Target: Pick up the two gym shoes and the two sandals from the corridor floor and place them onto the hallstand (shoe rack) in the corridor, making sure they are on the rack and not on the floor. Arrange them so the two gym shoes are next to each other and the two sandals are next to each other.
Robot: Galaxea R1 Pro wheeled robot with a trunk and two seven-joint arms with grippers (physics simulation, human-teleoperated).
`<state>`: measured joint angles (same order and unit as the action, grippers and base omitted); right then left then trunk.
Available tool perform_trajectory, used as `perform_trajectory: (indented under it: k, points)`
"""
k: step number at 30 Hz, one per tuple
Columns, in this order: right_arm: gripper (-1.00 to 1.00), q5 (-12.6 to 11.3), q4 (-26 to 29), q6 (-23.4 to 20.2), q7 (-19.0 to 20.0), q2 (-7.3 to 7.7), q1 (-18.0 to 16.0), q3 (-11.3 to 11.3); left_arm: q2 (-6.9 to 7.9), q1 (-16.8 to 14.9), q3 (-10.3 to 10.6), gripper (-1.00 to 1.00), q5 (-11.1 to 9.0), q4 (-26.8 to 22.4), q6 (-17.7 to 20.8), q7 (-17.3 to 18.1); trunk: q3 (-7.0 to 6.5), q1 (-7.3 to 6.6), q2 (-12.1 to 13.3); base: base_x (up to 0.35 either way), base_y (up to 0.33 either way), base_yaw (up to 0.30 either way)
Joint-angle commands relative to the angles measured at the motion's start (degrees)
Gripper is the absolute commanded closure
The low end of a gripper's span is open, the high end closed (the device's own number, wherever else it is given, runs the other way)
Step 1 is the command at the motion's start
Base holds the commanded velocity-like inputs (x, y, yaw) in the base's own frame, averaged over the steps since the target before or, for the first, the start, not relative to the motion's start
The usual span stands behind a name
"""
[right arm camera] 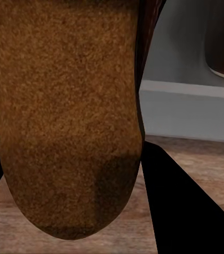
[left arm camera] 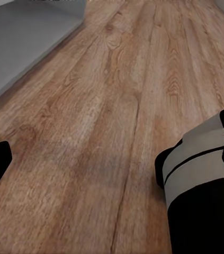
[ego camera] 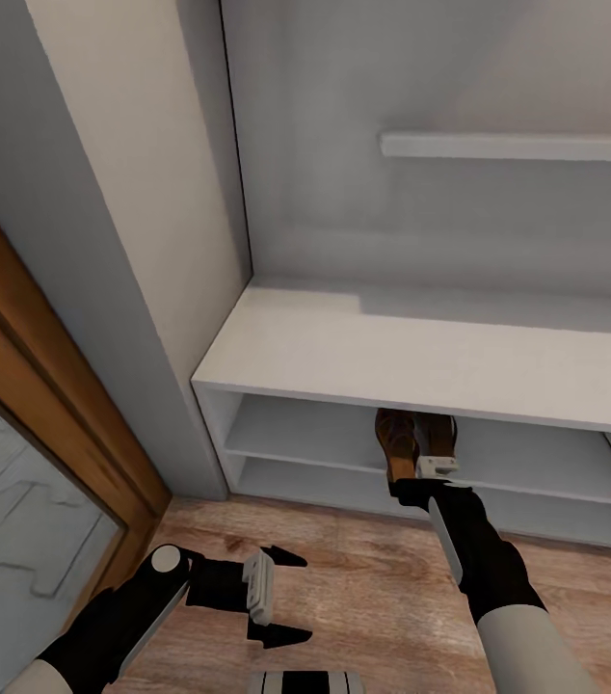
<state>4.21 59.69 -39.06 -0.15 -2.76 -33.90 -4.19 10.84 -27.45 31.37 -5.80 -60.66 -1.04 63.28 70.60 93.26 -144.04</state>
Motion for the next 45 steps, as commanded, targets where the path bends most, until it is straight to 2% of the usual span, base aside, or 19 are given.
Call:
perform_trajectory:
  k: [1, 8, 11, 19, 23, 40, 45]
  points:
    - [1.0, 0.3, 0.1, -0.3, 0.1, -0.07, 0.0, -0.1, 0.06, -0.1, 0.2, -1.0, -0.4, 0.0, -0.1, 0.0, 0.05, -0.01, 0.0, 0.0, 0.0, -0.001]
    - [1.0, 0.3, 0.1, -0.3, 0.1, -0.07, 0.0, -0.1, 0.06, -0.1, 0.0, -1.0, -0.7, 0.0, 0.0, 0.0, 0.05, -0.01, 0.0, 0.0, 0.0, 0.0]
    - [1.0, 0.3, 0.1, -0.3, 0.1, -0.07, 0.0, -0.1, 0.02, -0.1, -0.1, -1.0, -0.8, 0.0, 0.1, 0.0, 0.71, 0.07, -0.1, 0.0, 0.0, 0.0]
    - [1.0, 0.3, 0.1, -0.3, 0.1, -0.1, 0.0, -0.1, 0.03, -0.1, -0.1, -1.0, -0.8, 0.0, 0.0, 0.0, 0.71, 0.07, -0.1, 0.0, 0.0, 0.0]
    - [1.0, 0.3, 0.1, -0.3, 0.1, -0.06, 0.0, -0.1, 0.02, -0.1, -0.1, -1.0, -0.8, 0.0, 0.0, 0.0, 1.6, 0.17, -0.1, 0.0, 0.0, 0.0]
    - [1.0, 0.3, 0.1, -0.3, 0.1, -0.08, 0.0, -0.1, -0.01, -0.1, -0.1, -1.0, -0.7, 0.0, -0.1, -0.1, 1.6, 0.17, -0.1, 0.0, 0.0, 0.0]
    - [1.0, 0.3, 0.1, -0.3, 0.1, -0.08, 0.0, -0.1, -0.02, -0.1, -0.1, -1.0, -0.6, 0.0, -0.1, -0.1, 1.6, 0.17, -0.1, 0.177, 0.0, 0.0]
